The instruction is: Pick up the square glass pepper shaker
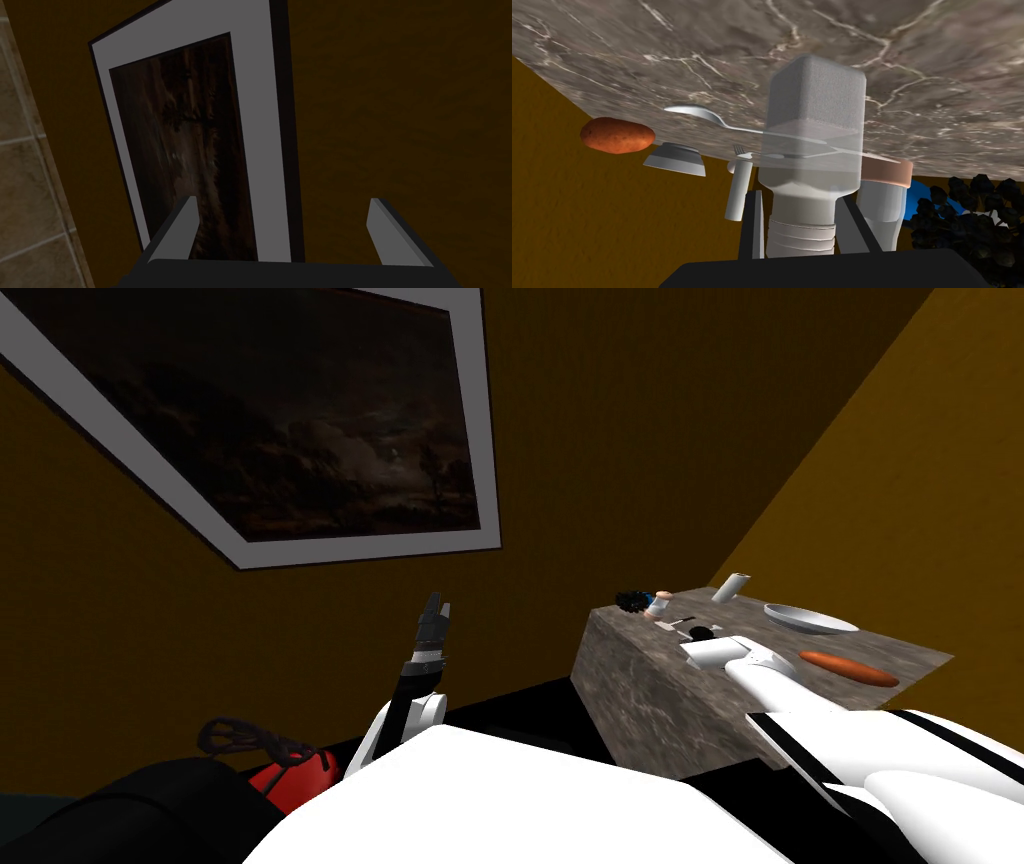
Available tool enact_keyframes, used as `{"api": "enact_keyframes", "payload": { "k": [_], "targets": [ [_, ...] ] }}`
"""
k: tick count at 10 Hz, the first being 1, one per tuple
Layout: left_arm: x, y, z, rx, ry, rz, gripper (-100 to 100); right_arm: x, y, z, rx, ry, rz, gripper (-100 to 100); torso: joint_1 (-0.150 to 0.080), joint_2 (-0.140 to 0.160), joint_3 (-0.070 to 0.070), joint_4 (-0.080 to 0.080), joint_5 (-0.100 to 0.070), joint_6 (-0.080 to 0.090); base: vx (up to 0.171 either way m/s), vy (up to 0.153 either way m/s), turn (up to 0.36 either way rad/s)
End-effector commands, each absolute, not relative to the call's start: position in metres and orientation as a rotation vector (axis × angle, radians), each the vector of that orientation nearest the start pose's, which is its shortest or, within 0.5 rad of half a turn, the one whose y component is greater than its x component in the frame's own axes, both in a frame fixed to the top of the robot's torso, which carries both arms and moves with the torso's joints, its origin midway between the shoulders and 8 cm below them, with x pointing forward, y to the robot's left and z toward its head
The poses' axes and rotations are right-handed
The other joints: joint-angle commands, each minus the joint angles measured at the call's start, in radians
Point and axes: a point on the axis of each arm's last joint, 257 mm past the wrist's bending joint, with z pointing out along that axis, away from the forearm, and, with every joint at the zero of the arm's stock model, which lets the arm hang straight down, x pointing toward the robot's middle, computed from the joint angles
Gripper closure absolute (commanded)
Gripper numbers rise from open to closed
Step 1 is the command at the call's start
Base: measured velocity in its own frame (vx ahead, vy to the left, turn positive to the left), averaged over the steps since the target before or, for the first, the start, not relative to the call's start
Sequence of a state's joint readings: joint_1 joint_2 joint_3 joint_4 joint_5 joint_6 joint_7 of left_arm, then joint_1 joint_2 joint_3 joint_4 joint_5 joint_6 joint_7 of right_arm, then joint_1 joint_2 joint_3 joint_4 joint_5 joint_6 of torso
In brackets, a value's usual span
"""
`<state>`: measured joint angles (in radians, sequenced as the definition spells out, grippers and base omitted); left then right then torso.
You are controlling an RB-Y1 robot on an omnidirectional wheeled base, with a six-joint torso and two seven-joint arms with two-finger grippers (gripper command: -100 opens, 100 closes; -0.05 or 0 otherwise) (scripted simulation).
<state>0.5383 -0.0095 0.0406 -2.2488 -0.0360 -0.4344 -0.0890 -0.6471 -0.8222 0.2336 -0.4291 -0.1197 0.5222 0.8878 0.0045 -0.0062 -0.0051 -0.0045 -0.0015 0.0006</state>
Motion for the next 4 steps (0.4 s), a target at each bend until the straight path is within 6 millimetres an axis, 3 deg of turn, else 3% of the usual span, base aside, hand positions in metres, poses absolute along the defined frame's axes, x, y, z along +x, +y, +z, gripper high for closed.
{"api": "enact_keyframes", "payload": {
  "k": [1,3,4],
  "targets": [
    [0.3539,0.2994,-0.015,-0.705,0.736,-1.111,0,0.4938,-0.6989,-0.2948,0.699,2.188,-0.698,100,0.0,0.0,0.0,0.0,0.0,0.0,0.016,0.06,-0.059],
    [0.3539,0.2994,-0.0149,-0.705,0.736,-1.111,0,0.4933,-0.6987,-0.295,0.702,2.189,-0.698,100,-0.004,0.0,0.0,0.0,-0.001,-0.001,0.004,0.009,0.013],
    [0.3539,0.2994,-0.0149,-0.705,0.736,-1.111,0,0.4941,-0.6983,-0.2947,0.7,2.188,-0.697,0,-0.006,0.001,0.0,0.0,-0.001,0.0,0.0,0.0,0.0]
  ]
}}
